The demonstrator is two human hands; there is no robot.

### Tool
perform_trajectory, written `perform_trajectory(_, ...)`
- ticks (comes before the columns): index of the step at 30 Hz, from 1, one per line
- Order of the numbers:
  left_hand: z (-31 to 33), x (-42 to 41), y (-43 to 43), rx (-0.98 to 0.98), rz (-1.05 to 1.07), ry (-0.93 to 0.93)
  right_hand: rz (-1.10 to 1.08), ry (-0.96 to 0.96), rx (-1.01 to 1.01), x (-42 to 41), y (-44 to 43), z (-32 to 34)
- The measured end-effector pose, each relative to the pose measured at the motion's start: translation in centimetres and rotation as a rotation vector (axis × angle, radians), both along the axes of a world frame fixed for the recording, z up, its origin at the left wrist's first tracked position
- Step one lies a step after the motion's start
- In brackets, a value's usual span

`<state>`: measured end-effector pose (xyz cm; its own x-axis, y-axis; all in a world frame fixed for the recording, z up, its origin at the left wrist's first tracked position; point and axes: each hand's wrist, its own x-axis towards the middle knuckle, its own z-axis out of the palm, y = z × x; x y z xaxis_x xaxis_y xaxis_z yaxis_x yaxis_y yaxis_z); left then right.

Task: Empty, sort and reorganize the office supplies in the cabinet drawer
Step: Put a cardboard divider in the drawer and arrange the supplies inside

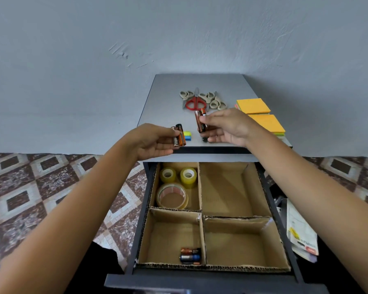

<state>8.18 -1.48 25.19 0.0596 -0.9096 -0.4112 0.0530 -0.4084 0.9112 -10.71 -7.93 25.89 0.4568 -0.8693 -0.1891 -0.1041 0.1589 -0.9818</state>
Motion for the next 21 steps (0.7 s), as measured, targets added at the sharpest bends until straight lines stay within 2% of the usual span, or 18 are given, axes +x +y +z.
perform_trajectory(4, -2.3, -0.7, 2.3, -0.021, -0.1, -0.107, -0.022, -0.028, 0.032, -1.8, 4.0, -2.5)
perform_trajectory(10, -8.1, -1.2, 6.1, 0.001, -0.439, -0.388, -0.025, 0.093, -0.006, -4.3, 9.3, -8.1)
perform_trajectory(14, -11.5, -1.7, 7.4, 0.019, -0.634, -0.641, -0.046, 0.206, -0.058, -4.9, 12.0, -11.2)
perform_trajectory(17, -13.7, -2.4, 7.5, 0.002, -0.762, -0.85, -0.057, 0.192, -0.074, -5.2, 13.4, -13.0)
perform_trajectory(21, -16.3, -3.7, 7.4, 0.043, -0.857, -0.909, -0.094, 0.173, -0.071, -5.2, 14.6, -14.7)
